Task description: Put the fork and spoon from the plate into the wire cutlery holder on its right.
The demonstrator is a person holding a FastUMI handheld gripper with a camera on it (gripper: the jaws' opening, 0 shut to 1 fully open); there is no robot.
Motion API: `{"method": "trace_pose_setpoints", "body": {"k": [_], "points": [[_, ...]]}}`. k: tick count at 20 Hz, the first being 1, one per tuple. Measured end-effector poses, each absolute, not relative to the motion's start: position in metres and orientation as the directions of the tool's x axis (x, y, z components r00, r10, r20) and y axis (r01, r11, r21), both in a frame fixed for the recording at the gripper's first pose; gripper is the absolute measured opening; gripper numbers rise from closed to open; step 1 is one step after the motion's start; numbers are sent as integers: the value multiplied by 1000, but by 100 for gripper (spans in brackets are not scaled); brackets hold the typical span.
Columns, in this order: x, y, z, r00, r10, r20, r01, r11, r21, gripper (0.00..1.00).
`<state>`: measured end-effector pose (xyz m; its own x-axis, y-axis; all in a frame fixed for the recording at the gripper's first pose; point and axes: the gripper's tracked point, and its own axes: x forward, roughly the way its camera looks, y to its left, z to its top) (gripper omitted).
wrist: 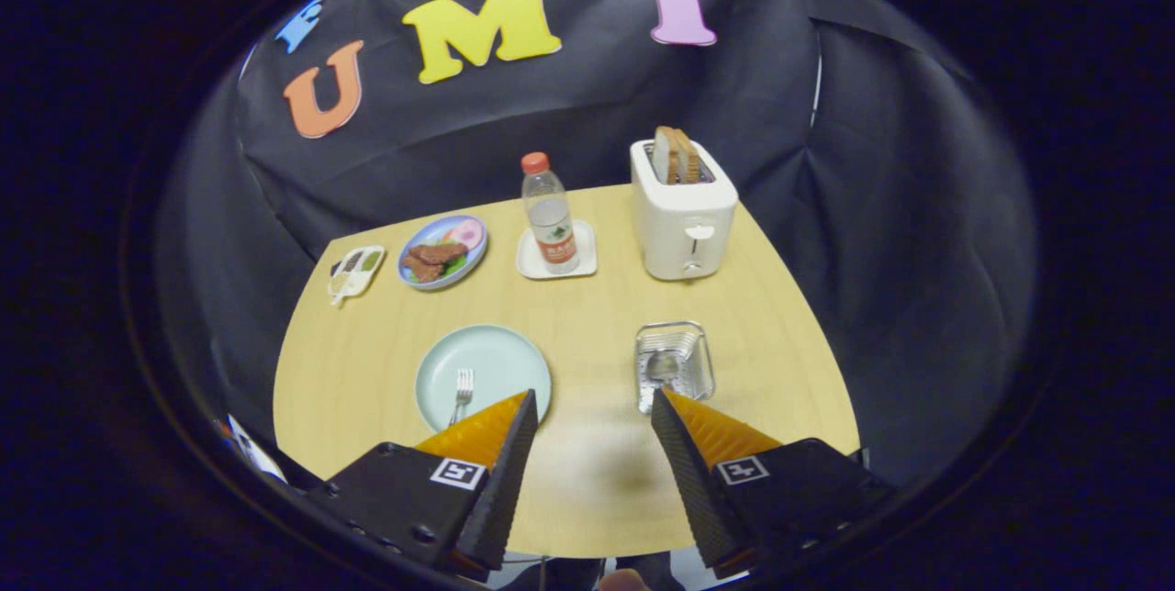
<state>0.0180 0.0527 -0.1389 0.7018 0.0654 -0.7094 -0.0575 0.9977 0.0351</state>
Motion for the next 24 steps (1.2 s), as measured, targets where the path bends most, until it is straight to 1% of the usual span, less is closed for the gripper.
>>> {"method": "trace_pose_setpoints", "body": {"k": [3, 5, 9, 11, 17, 23, 24], "points": [[-1, 103, -160, 684, 109, -721, -105, 993, 50, 76], [-15, 133, -177, 665, 134, -735, -136, 989, 57, 78], [-35, 179, -221, 631, 141, -763, -179, 983, 34, 79], [-42, 195, -243, 614, 130, -779, -198, 980, 8, 82], [-47, 213, -300, 546, 76, -834, -202, 978, -44, 84], [-30, 217, -337, 462, 42, -886, -139, 990, -26, 83], [-25, 215, -342, 455, 28, -890, -127, 991, -33, 82]]}}
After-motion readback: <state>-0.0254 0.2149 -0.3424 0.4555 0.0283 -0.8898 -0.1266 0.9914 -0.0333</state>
